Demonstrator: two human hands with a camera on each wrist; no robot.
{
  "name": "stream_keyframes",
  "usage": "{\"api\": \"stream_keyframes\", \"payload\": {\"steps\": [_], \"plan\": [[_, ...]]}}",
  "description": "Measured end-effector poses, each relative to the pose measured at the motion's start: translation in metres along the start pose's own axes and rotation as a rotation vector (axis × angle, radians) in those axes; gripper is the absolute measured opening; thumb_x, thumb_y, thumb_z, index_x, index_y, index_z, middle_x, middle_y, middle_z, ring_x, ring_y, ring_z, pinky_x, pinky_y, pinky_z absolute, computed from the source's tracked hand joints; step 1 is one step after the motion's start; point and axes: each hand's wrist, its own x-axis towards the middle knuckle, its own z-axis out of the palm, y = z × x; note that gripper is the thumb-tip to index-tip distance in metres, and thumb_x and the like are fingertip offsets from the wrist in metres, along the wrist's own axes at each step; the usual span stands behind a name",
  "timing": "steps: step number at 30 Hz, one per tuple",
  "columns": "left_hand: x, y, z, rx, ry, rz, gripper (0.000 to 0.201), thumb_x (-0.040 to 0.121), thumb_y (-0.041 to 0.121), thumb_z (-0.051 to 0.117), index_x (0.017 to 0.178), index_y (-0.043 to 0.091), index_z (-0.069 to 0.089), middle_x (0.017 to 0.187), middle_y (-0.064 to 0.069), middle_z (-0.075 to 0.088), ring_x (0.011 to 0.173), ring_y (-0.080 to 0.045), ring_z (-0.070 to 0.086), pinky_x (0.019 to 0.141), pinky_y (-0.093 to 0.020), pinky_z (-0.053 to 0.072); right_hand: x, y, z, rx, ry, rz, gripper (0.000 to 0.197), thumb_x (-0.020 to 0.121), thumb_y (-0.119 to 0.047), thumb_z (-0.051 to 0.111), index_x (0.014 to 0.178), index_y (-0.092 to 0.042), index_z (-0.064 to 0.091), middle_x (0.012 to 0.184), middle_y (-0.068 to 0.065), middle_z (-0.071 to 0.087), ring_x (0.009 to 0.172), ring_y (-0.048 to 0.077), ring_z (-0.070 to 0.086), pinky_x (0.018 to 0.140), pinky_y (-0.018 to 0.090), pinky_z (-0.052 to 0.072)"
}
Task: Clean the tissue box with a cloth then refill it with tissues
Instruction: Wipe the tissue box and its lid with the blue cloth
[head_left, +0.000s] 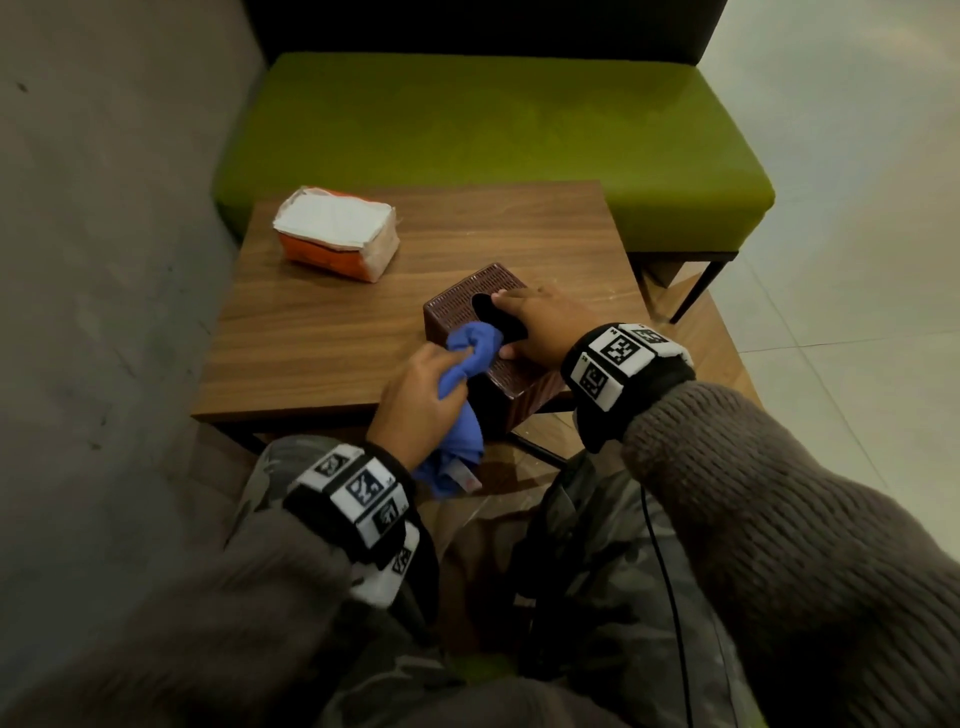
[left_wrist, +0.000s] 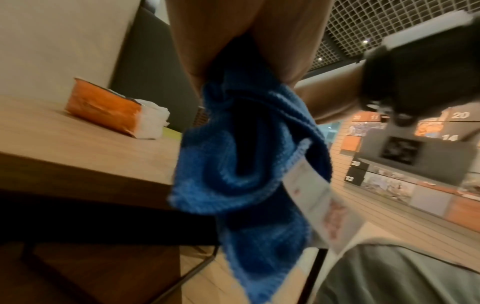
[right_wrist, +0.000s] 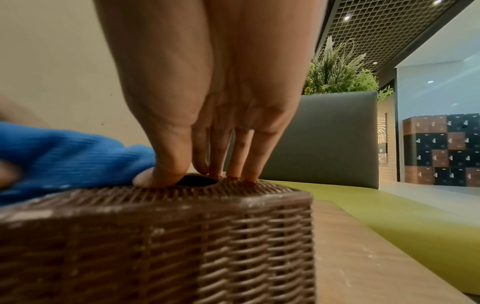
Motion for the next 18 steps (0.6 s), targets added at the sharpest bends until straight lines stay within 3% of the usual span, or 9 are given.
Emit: {"api": "stream_keyframes", "payload": {"steps": [3, 5, 8, 11, 18], "plan": [[0.032, -0.013, -0.012, -0.016, 0.074, -0.1, 0.028, 0.079, 0.016, 0.051, 0.099, 0.005, 0.068, 0.103, -0.018, 0.06, 0.094, -0.03, 0.058, 0.081, -0.04, 0.047, -0.001, 0.0, 0.0, 0.021, -0.01, 0.017, 0.076, 0.092, -0.029, 0.064, 0.153, -0.016, 0.022, 0.161, 0.002, 0.023, 0.143, 0.028, 0.024, 0.115, 0.037, 0.023], [0.036, -0.011, -0.011, 0.008, 0.1, -0.125, 0.027, 0.08, 0.018, 0.05, 0.093, 0.002, 0.068, 0.101, -0.02, 0.06, 0.093, -0.034, 0.059, 0.077, -0.039, 0.047, -0.001, -0.001, 0.001, 0.019, -0.006, 0.022, 0.075, 0.092, -0.029, 0.063, 0.153, -0.015, 0.022, 0.161, 0.002, 0.023, 0.143, 0.029, 0.024, 0.116, 0.037, 0.022], [0.01, 0.004, 0.009, 0.026, 0.094, -0.09, 0.026, 0.085, 0.006, 0.056, 0.11, 0.004, 0.065, 0.107, -0.015, 0.055, 0.095, -0.025, 0.056, 0.079, -0.029, 0.042, -0.001, -0.001, 0.002, 0.015, 0.013, 0.022, 0.074, 0.092, -0.029, 0.064, 0.153, -0.014, 0.024, 0.16, 0.004, 0.025, 0.141, 0.03, 0.027, 0.115, 0.037, 0.023], [-0.024, 0.011, 0.019, 0.006, 0.019, 0.034, 0.032, 0.086, 0.007, 0.059, 0.117, 0.005, 0.062, 0.103, -0.008, 0.054, 0.091, -0.016, 0.055, 0.08, -0.024, 0.043, -0.002, 0.0, 0.003, 0.003, 0.022, 0.014, 0.069, 0.093, -0.023, 0.061, 0.153, -0.017, 0.027, 0.159, 0.003, 0.025, 0.141, 0.03, 0.028, 0.115, 0.037, 0.024], [0.011, -0.001, 0.01, 0.105, 0.087, 0.029, 0.034, 0.084, 0.005, 0.057, 0.118, 0.007, 0.062, 0.105, -0.008, 0.056, 0.091, -0.019, 0.056, 0.073, -0.022, 0.038, -0.002, 0.001, 0.002, 0.002, 0.037, 0.05, 0.073, 0.093, -0.032, 0.061, 0.154, -0.019, 0.021, 0.159, 0.004, 0.026, 0.142, 0.03, 0.026, 0.115, 0.039, 0.025]]}}
